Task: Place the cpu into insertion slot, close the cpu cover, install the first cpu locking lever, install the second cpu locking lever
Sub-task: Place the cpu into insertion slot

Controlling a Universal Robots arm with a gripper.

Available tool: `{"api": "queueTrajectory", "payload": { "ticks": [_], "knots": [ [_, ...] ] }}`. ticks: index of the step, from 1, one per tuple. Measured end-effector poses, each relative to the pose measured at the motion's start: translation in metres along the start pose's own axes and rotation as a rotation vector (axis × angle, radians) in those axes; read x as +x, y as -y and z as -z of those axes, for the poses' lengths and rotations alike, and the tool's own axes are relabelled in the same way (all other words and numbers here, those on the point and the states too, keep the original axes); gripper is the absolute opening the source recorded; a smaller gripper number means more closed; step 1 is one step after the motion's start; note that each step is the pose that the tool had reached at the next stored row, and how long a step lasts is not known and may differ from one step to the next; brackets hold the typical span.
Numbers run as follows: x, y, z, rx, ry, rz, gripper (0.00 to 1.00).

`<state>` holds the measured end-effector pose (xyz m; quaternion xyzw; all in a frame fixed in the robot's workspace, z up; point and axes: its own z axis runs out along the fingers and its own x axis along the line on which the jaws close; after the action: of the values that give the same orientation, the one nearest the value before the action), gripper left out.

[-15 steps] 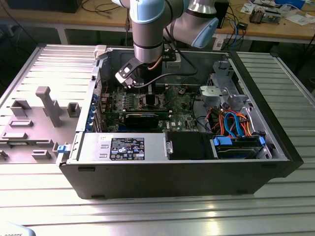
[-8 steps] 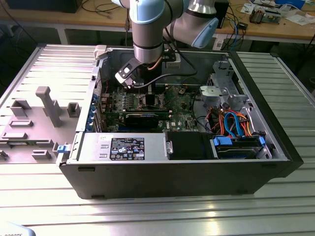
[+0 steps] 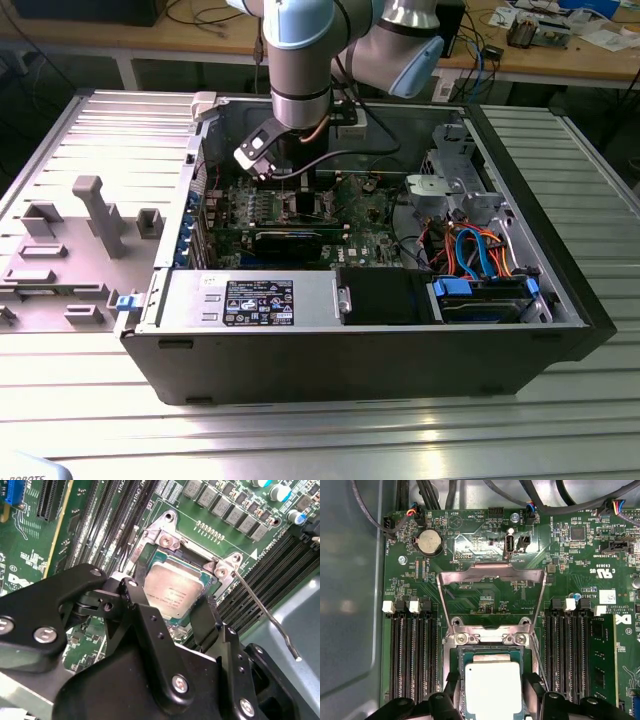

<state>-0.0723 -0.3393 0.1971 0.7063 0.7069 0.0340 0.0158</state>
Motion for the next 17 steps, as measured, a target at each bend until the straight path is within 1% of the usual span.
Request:
{"api": "queueTrajectory", "payload": {
  "ticks": [2, 3, 7, 15, 16, 17],
  "knots": [
    [0.0000, -0.0005, 0.0001, 0.0003, -0.0001, 0.000, 0.60],
    [0.0000, -0.0007, 0.0000, 0.0002, -0.0004, 0.000, 0.55],
    [0.0001, -0.0021, -0.0002, 0.0000, -0.0006, -0.002, 0.55],
    [0.0007, -0.0024, -0.0003, -0.0002, 0.0003, -0.014, 0.55],
    [0.0009, -0.0025, -0.0006, -0.0007, -0.0009, -0.014, 0.55],
    [0.0009, -0.0025, -0.0007, -0.0009, -0.0008, -0.014, 0.56]
  ]
}}
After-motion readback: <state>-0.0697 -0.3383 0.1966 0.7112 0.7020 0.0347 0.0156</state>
